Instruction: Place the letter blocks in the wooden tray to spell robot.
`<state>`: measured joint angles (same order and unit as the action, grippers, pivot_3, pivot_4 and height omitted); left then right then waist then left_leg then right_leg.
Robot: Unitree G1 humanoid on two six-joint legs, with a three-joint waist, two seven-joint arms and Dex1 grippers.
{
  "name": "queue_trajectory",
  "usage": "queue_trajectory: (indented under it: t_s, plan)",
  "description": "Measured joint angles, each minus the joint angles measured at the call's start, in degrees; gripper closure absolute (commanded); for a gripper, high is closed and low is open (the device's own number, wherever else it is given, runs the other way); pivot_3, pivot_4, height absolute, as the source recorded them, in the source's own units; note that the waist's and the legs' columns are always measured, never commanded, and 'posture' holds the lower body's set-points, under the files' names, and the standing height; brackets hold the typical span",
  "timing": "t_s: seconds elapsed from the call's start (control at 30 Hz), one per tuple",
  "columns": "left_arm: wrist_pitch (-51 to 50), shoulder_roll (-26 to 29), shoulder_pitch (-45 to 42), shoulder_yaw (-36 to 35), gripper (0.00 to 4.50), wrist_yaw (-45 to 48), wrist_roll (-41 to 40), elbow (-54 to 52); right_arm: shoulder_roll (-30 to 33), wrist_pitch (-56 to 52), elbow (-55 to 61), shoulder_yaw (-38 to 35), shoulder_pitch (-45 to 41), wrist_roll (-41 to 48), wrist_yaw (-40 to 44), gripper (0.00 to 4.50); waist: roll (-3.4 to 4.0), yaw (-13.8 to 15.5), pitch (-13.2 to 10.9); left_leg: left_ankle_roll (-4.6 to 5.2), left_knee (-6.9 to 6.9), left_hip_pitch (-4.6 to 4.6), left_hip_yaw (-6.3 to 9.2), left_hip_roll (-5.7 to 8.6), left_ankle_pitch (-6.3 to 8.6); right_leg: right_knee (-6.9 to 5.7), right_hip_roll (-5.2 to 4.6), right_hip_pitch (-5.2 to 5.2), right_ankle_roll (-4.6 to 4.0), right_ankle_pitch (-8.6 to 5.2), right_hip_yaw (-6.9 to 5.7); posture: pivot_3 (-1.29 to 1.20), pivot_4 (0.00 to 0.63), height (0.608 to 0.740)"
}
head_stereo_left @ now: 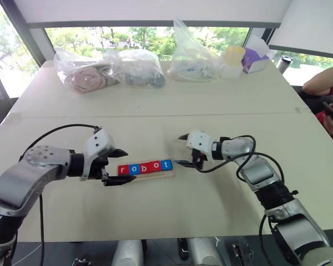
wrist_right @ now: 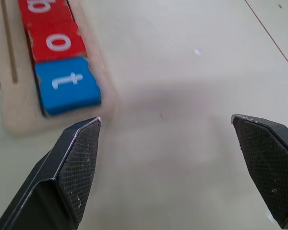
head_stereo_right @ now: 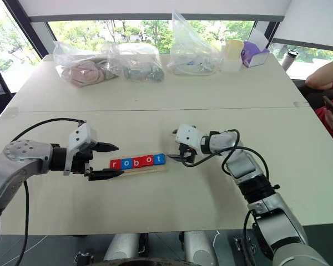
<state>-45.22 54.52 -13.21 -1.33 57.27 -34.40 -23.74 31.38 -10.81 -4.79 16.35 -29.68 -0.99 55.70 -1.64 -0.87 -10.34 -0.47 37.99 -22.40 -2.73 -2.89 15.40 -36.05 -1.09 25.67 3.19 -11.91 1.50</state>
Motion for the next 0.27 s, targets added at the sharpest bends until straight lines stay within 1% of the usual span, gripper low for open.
queue_trajectory:
  t_s: [0.1, 0.2, 0.27]
  plan:
    - [-2.0, 0.4, 2.5, -4.5, 0.0, 0.0, -2.7, -0.8, 4.5, -7.3, 9.1, -3.2, 3.6, 3.6, 2.1, 0.06, 0.01, 0.0, 0.0, 0.0, -0.02, -0.01, 0.0, 0.0, 0.0, -0.01, -0.01, 0.03, 0.03, -0.02, 0.0, 0.0, 0.15, 0.739]
    - [-3.1, 2.7, 9.5, -10.4, 0.0, 0.4, -4.0, -2.5, 9.3, -21.1, 22.2, -10.0, 9.4, 13.4, 4.4, 0.06, 0.0, -0.2, 0.0, 0.0, -0.1, 0.01, -0.01, -0.04, 0.01, 0.0, -0.02, 0.08, 0.01, -0.05, 0.0, 0.0, 0.15, 0.739]
    - [-3.3, 3.7, 15.4, -14.2, 0.0, 1.4, -4.4, -3.7, 11.0, -29.9, 29.1, -14.9, 13.3, 20.0, 4.4, 0.06, 0.0, -0.2, 0.0, -0.01, -0.12, 0.02, -0.01, -0.07, 0.01, 0.0, -0.03, 0.11, -0.03, -0.08, -0.01, 0.0, 0.15, 0.739]
